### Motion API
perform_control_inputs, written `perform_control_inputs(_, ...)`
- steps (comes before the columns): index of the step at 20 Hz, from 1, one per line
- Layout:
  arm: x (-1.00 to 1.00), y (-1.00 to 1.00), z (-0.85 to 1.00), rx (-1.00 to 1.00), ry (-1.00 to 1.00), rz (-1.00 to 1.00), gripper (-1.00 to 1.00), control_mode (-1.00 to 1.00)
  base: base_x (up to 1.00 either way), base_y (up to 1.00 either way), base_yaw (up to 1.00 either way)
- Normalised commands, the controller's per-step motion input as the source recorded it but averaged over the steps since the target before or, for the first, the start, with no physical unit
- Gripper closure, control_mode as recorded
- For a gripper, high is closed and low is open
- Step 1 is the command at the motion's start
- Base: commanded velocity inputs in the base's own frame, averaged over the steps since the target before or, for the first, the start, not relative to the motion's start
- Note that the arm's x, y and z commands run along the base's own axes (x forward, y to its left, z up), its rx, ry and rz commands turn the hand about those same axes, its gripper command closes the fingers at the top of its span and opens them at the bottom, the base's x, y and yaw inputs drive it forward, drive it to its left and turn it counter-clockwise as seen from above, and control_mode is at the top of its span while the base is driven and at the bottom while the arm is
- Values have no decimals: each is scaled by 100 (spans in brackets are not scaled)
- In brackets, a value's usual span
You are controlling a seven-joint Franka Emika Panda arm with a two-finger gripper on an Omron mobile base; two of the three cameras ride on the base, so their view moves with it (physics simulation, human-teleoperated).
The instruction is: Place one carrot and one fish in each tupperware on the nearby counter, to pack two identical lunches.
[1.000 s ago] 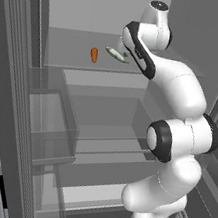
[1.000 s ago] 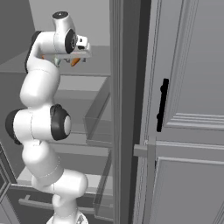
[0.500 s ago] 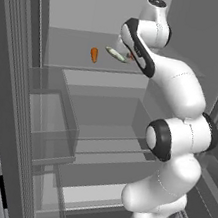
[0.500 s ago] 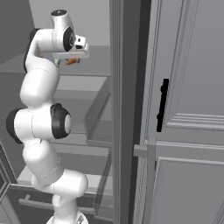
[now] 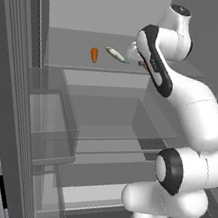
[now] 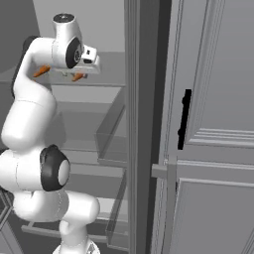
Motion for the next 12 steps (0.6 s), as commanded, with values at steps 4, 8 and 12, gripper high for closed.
perform_control_inputs(4,-100,-16,-34,3,0,2,100,-100,0,0,0)
perform_control_inputs(8,-100,-1,-63,0,13,0,100,-100,0,0,0)
perform_control_inputs(12,-99,0,-82,0,19,0,100,-100,0,0,0)
